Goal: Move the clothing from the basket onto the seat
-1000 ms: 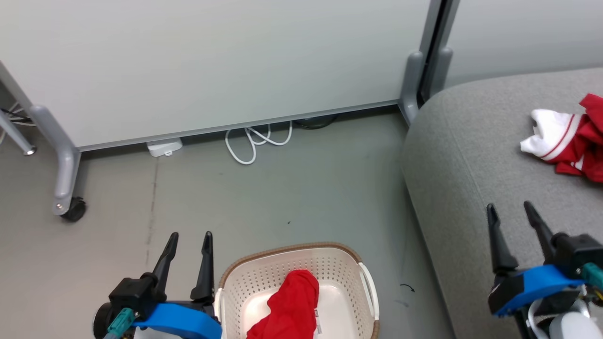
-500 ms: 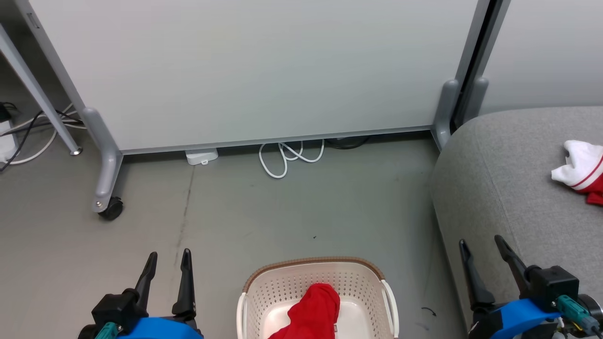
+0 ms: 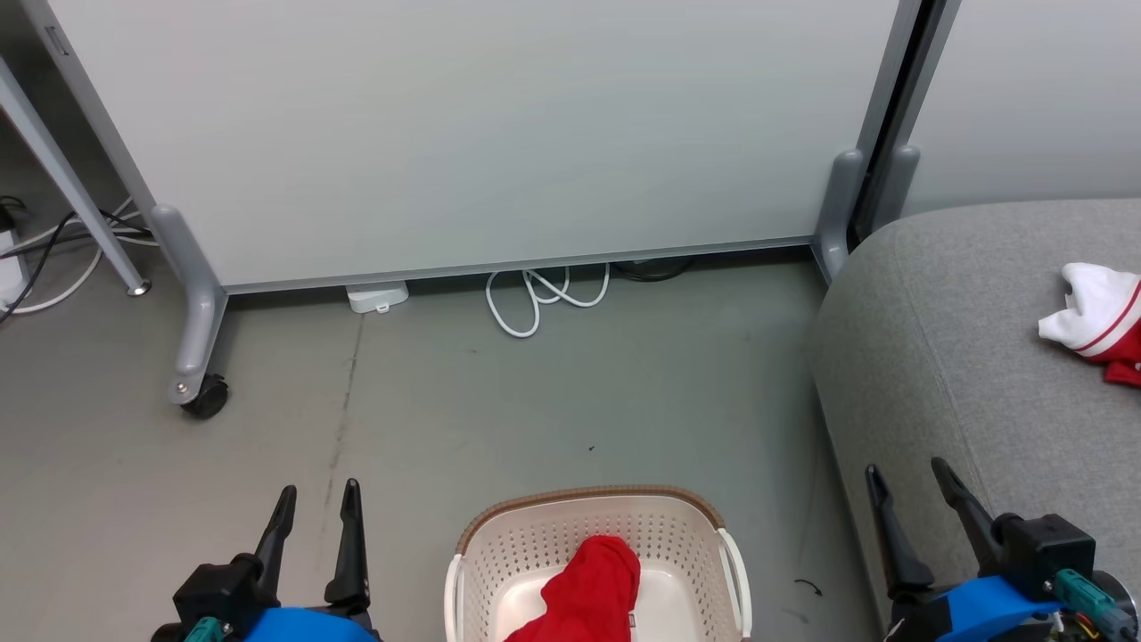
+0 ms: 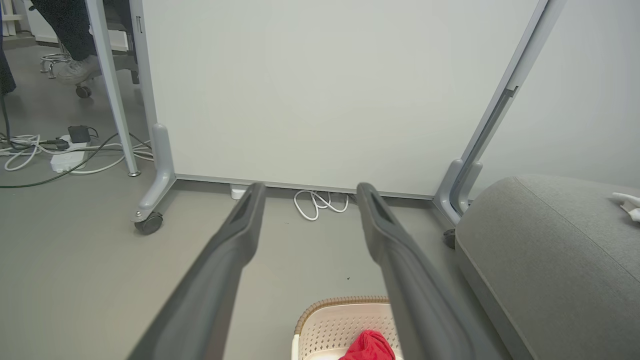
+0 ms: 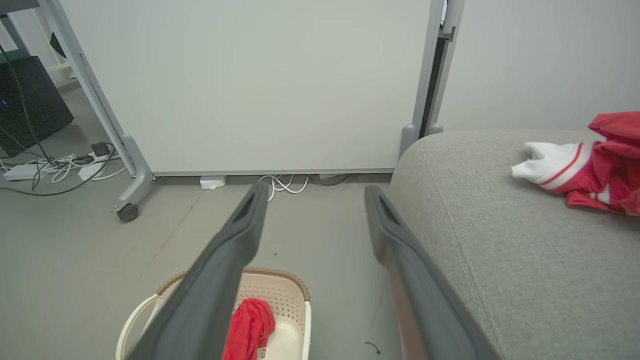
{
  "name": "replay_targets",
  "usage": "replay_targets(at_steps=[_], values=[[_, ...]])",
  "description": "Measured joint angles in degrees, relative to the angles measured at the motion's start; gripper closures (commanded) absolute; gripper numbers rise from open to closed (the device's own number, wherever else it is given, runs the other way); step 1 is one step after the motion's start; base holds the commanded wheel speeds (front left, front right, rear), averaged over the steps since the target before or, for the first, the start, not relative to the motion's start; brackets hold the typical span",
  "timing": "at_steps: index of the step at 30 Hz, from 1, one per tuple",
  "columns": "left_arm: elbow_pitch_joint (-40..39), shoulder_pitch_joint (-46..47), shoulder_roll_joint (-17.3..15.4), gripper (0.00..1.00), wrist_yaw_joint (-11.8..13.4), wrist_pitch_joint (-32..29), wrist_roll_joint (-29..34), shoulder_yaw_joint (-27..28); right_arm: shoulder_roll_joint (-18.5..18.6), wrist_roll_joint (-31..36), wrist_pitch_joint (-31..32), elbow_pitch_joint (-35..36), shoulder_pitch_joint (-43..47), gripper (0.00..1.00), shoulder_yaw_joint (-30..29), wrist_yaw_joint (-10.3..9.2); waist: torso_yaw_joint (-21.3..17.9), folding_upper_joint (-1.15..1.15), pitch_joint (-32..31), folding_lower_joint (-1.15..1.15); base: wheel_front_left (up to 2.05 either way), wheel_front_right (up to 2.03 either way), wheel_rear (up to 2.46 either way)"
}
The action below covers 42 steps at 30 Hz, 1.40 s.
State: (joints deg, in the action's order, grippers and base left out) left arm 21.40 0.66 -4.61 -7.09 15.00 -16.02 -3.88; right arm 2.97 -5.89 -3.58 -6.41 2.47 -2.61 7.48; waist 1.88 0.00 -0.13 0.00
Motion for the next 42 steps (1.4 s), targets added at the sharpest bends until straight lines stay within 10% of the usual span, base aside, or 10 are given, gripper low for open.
replay_targets(at_steps=[25, 42], values=[[0.5, 3.5, 0.2, 0.0, -0.2, 0.0, 0.5, -2.5, 0.0, -0.9, -0.8, 0.1, -1.8, 0.0, 2.3, 0.01, -2.5, 0.0, 4.0, 0.0, 0.0, 0.0, 0.0], [23.1, 21.1, -1.9, 0.0, -0.3, -3.1, -2.7, -12.5, 0.0, -4.1, -4.7, -1.0, -12.0, 0.0, 10.3, 0.01, -12.3, 0.0, 20.3, 0.01, 0.0, 0.0, 0.0]])
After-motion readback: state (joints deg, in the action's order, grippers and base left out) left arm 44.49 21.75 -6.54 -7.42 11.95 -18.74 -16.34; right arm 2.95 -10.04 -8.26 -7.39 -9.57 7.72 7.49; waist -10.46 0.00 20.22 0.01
